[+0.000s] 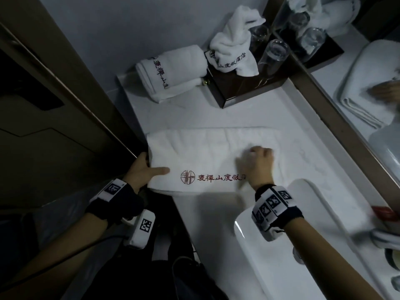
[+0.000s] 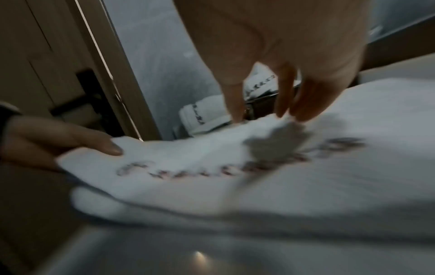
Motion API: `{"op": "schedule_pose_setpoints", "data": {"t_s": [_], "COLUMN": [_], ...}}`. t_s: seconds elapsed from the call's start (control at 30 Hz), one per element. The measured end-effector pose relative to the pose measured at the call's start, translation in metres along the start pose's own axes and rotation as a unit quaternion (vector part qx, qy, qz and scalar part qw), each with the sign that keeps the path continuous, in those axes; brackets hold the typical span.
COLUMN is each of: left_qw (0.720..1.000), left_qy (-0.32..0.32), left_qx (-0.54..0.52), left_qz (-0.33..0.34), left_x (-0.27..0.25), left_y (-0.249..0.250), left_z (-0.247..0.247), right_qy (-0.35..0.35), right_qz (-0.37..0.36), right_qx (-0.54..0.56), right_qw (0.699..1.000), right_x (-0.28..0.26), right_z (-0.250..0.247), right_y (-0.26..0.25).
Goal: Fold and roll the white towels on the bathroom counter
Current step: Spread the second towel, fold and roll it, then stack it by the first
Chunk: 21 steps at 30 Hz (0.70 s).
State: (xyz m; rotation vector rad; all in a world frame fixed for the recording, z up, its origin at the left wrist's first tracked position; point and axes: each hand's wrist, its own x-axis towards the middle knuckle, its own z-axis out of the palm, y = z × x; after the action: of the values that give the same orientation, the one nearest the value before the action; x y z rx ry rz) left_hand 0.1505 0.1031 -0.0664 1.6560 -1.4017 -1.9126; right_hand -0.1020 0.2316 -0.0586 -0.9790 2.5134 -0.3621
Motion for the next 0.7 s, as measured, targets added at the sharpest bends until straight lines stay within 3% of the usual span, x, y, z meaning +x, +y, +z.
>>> {"op": "schedule_pose_setpoints", "data": {"t_s": [0.03, 0.1, 0.13, 0.2, 0.27, 0.37, 0.47, 0.6, 0.7], "left_qw": [0.999, 0.994, 0.988, 0.970, 0.957, 0.953, 0.976, 0.989, 0.979], "left_qy": [-0.009, -0.049, -0.081, -0.135, -0.150, -0.131, -0.070, -0.051, 0.072], "left_qx": [-0.007, 0.011, 0.032, 0.093, 0.130, 0.153, 0.122, 0.067, -0.011], "left_qz": [0.034, 0.100, 0.129, 0.178, 0.210, 0.227, 0.164, 0.121, 0.191], "left_x": [-0.005, -0.016, -0.022, -0.032, -0.038, -0.039, -0.037, -0.039, -0.040], "left_y": [0.007, 0.022, 0.027, 0.030, 0.027, 0.016, 0.008, 0.011, 0.036], "left_z": [0.002, 0.011, 0.018, 0.033, 0.040, 0.034, 0.016, 0.011, 0.017], "right_qy": [-0.079, -0.226, -0.280, -0.352, -0.331, -0.232, -0.217, -0.245, -0.251], "right_qz": [-0.001, 0.051, 0.065, 0.061, 0.060, 0.098, 0.090, 0.030, 0.003], "right_qx": [0.099, 0.328, 0.374, 0.397, 0.427, 0.497, 0.553, 0.684, 0.758], "right_qw": [0.992, 0.916, 0.882, 0.845, 0.839, 0.831, 0.800, 0.686, 0.603], "right_x": [-0.003, -0.014, -0.018, -0.024, -0.026, -0.025, -0.024, -0.021, -0.014], "right_z": [0.002, 0.005, 0.008, 0.013, 0.015, 0.013, 0.001, -0.041, -0.071], "right_y": [-0.017, -0.054, -0.071, -0.096, -0.111, -0.119, -0.129, -0.148, -0.144]}}
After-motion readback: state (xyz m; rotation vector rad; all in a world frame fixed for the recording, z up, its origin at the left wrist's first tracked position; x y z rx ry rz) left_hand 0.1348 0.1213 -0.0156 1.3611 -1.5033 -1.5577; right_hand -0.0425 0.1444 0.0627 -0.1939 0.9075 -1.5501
